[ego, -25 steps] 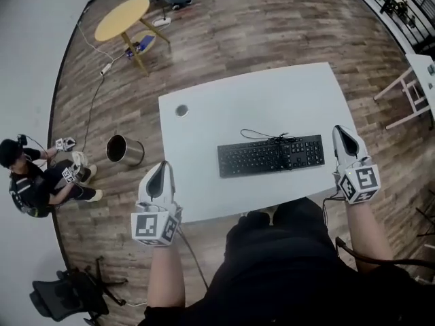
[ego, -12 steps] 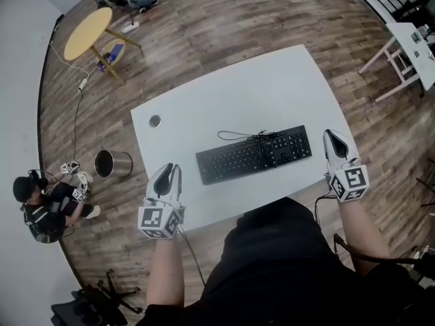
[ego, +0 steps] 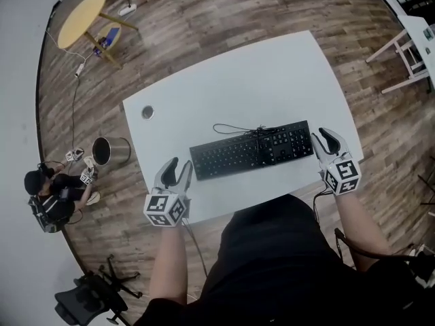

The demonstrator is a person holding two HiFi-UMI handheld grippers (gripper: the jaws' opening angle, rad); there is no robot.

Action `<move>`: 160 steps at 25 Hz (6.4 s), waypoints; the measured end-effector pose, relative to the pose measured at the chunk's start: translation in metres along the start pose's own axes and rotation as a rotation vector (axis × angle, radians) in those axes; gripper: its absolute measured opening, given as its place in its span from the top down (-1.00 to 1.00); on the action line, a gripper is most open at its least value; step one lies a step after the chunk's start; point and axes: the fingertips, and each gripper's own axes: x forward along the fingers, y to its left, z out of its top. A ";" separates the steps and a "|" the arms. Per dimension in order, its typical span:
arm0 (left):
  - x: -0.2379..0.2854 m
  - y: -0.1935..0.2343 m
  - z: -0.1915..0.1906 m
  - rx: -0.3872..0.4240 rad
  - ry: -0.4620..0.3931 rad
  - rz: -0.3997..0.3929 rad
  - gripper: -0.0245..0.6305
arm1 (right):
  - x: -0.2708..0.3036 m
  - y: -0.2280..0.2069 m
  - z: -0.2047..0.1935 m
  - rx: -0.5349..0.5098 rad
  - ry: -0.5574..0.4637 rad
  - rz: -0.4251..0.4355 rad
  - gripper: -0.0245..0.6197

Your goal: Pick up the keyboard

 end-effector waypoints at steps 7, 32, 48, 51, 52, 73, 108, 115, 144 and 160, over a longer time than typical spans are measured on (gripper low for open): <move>0.022 0.002 -0.031 -0.079 0.110 -0.025 0.09 | 0.019 0.000 -0.032 0.038 0.081 0.042 0.29; 0.055 0.007 -0.089 -0.140 0.342 -0.087 -0.08 | 0.046 -0.002 -0.079 0.119 0.289 0.112 0.09; 0.063 0.003 -0.094 -0.201 0.368 -0.100 -0.08 | 0.050 0.000 -0.083 0.227 0.300 0.176 0.09; 0.065 -0.002 -0.093 -0.225 0.372 -0.109 -0.10 | 0.052 0.003 -0.085 0.294 0.302 0.213 0.10; 0.065 -0.003 -0.093 -0.227 0.373 -0.103 -0.10 | 0.053 0.004 -0.085 0.301 0.303 0.223 0.10; 0.050 0.003 -0.071 -0.284 0.285 -0.011 0.30 | 0.048 0.005 -0.070 0.248 0.243 0.212 0.14; 0.009 0.012 0.073 -0.131 0.013 0.054 0.29 | 0.055 0.000 0.089 0.128 -0.096 0.255 0.16; -0.004 0.009 0.098 -0.102 -0.045 0.055 0.29 | 0.045 0.002 0.117 0.107 -0.155 0.258 0.17; -0.033 0.017 0.137 -0.023 -0.168 0.066 0.29 | 0.033 0.019 0.156 0.065 -0.274 0.229 0.17; -0.039 0.021 0.146 0.002 -0.195 0.065 0.29 | 0.034 0.024 0.164 0.057 -0.294 0.231 0.18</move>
